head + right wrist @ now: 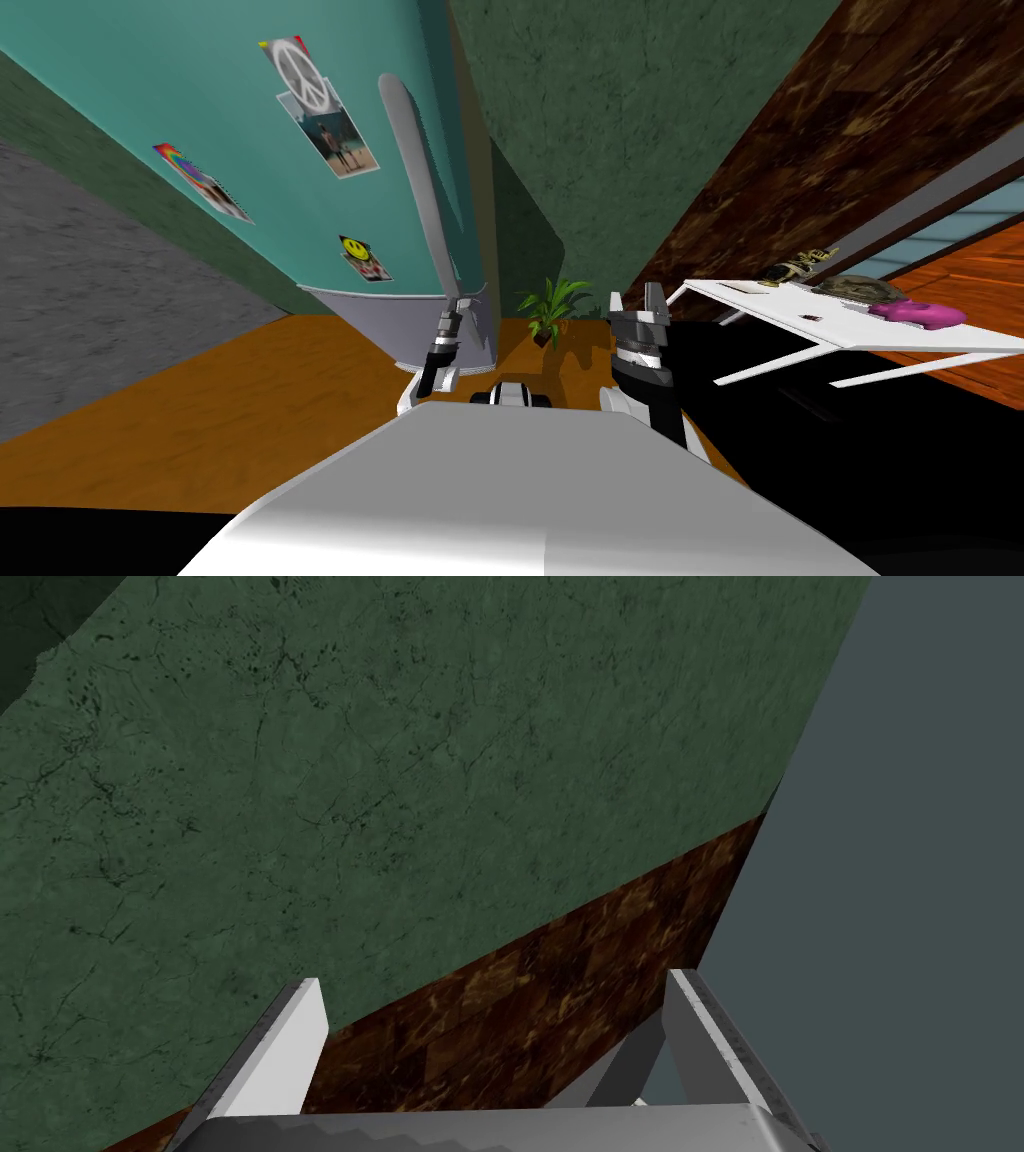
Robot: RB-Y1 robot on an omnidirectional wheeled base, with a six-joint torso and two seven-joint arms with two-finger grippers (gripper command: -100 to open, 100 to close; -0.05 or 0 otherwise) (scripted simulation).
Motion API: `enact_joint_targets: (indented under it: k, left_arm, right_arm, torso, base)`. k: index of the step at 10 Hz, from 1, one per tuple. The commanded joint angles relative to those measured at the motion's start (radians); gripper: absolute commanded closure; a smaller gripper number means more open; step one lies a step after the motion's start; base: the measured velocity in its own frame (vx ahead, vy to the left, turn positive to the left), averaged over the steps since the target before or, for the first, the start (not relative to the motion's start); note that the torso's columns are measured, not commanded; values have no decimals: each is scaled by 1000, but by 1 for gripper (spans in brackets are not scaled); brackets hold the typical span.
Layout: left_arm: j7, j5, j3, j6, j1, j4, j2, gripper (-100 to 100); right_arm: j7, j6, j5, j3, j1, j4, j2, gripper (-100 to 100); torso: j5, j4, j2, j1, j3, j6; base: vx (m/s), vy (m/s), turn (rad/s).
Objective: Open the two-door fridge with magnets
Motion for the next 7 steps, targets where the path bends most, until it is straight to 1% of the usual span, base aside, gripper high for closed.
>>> enact_joint_targets:
  k: [1,2,4,5,6,7]
  left_arm:
    - [37,1,-19,6,13,-37,38,100]
    - [54,0,-33,9,20,-52,55,100]
    - [88,-2,-61,17,33,-80,90,100]
    - [88,-2,-61,17,33,-80,90,100]
    - [105,-3,-75,21,40,-95,107,100]
    - [122,-4,-89,25,47,-109,124,100]
  right_arm:
    - [0,0,0,0,0,0,0,0]
    - [0,0,0,0,0,0,0,0]
    - [0,0,0,0,0,0,0,0]
    - [0,0,0,0,0,0,0,0]
    - [0,0,0,0,0,0,0,0]
    - [0,0,0,0,0,0,0,0]
  torso:
    - [0,0,1,1,0,0]
    - [0,2,3,5,1,-1]
    - [-1,4,0,3,-1,-1]
    - [-3,4,-2,1,-3,-1]
    - [-5,4,-8,-4,-7,-1]
    - [-6,5,-9,-6,-8,1]
  base:
    - [-323,209,-120]
    - [-340,216,-160]
    - [-343,211,-129]
    - [-231,125,-36]
    - [-148,111,-51]
    - [-213,164,-114]
